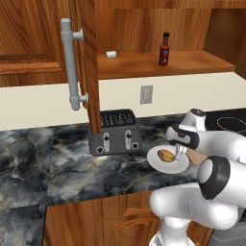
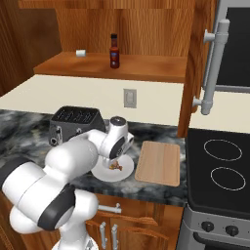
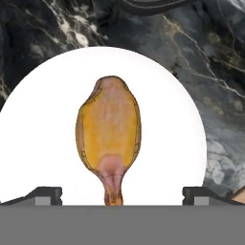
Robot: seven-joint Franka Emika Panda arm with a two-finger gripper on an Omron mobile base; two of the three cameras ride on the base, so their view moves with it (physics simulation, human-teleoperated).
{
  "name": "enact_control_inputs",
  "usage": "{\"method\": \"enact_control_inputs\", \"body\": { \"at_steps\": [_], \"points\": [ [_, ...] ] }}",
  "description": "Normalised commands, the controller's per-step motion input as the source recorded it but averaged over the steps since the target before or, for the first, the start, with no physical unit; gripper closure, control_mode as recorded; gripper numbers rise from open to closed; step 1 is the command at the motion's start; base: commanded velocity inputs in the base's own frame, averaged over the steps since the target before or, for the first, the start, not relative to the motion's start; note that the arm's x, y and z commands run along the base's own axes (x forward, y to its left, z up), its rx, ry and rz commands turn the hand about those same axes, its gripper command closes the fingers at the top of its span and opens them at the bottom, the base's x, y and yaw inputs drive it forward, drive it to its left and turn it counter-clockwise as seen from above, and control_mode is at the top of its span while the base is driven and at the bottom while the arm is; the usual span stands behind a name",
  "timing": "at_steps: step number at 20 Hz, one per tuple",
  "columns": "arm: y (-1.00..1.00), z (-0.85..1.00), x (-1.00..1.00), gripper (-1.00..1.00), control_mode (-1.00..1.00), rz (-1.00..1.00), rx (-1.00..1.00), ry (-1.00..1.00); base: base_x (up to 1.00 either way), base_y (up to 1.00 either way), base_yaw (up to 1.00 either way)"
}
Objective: Pick the chicken drumstick from the plate and place it on the cutting board. Then pick the condiment bottle from the cabinet and place it next to the cutting board.
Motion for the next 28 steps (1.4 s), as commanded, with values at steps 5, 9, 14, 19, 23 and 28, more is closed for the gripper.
{"method": "enact_control_inputs", "body": {
  "at_steps": [5, 9, 14, 19, 23, 28],
  "points": [
    [-0.01, -0.24, 0.00, -1.00, -1.00, 0.00, 0.00, 0.02, 0.00, 0.00, 0.00],
    [0.00, -0.23, 0.01, -1.00, -1.00, 0.00, 0.00, 0.00, 0.00, 0.00, 0.00],
    [0.00, -0.17, 0.06, -1.00, -1.00, 0.00, 0.00, 0.00, 0.00, 0.00, 0.00],
    [0.00, -0.14, 0.07, -1.00, -1.00, 0.00, 0.00, 0.00, 0.00, 0.00, 0.00],
    [0.00, -0.16, 0.08, -1.00, -1.00, 0.01, 0.00, 0.00, 0.00, 0.00, 0.00],
    [0.00, -0.17, 0.10, -1.00, -1.00, 0.01, 0.00, 0.00, 0.00, 0.00, 0.00]
  ]
}}
